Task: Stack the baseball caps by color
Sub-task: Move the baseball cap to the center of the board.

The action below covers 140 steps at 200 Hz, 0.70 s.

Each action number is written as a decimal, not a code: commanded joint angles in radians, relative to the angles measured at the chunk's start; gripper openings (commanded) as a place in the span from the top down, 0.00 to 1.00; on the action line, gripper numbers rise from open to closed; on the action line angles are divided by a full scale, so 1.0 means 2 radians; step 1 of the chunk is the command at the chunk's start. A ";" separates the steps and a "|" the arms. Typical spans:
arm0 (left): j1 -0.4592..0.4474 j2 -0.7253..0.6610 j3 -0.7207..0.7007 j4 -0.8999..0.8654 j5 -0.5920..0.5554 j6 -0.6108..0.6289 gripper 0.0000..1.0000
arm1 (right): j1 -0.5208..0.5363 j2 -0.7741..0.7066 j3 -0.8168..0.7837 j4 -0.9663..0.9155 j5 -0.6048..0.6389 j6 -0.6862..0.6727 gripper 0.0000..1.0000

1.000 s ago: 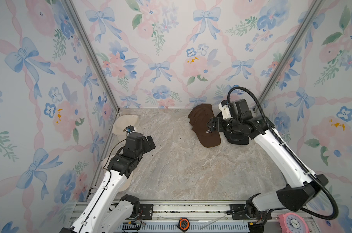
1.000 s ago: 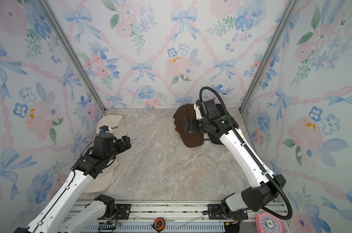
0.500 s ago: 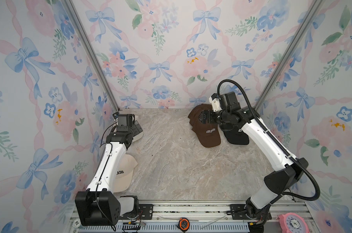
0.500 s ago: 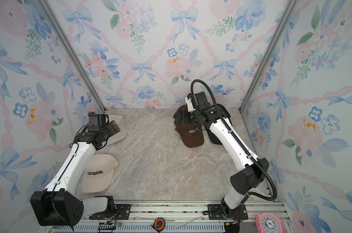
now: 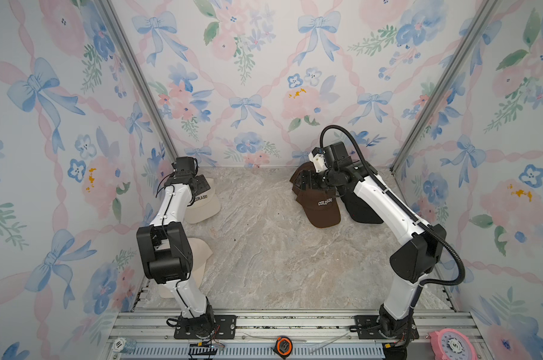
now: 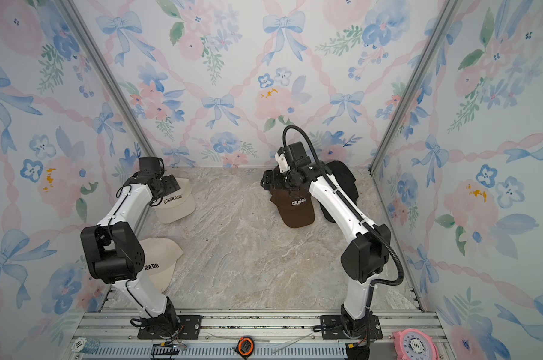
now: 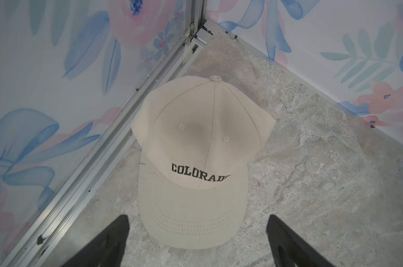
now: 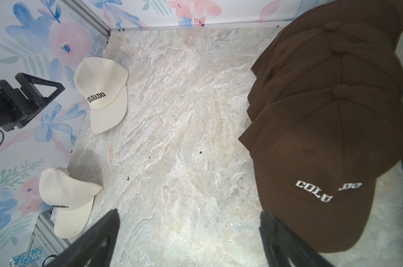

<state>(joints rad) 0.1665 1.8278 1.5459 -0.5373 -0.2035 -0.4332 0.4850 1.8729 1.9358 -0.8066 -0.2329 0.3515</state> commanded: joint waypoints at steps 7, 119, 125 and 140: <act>0.006 0.050 0.052 -0.005 0.011 0.032 0.06 | -0.010 0.020 0.024 0.005 -0.014 -0.009 0.04; 0.000 0.191 0.189 -0.037 -0.020 0.022 0.28 | -0.063 0.056 0.042 0.013 -0.032 0.008 0.04; 0.000 0.194 0.189 -0.037 -0.020 0.019 0.30 | -0.064 0.058 0.044 0.012 -0.032 0.009 0.04; 0.000 0.200 0.191 -0.037 -0.017 0.016 0.34 | -0.069 0.063 0.054 0.009 -0.032 0.009 0.04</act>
<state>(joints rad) 0.1707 2.1902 1.9064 -0.5804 -0.2459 -0.3847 0.3664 1.9705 1.9892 -0.7818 -0.2844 0.3595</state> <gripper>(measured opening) 0.685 0.960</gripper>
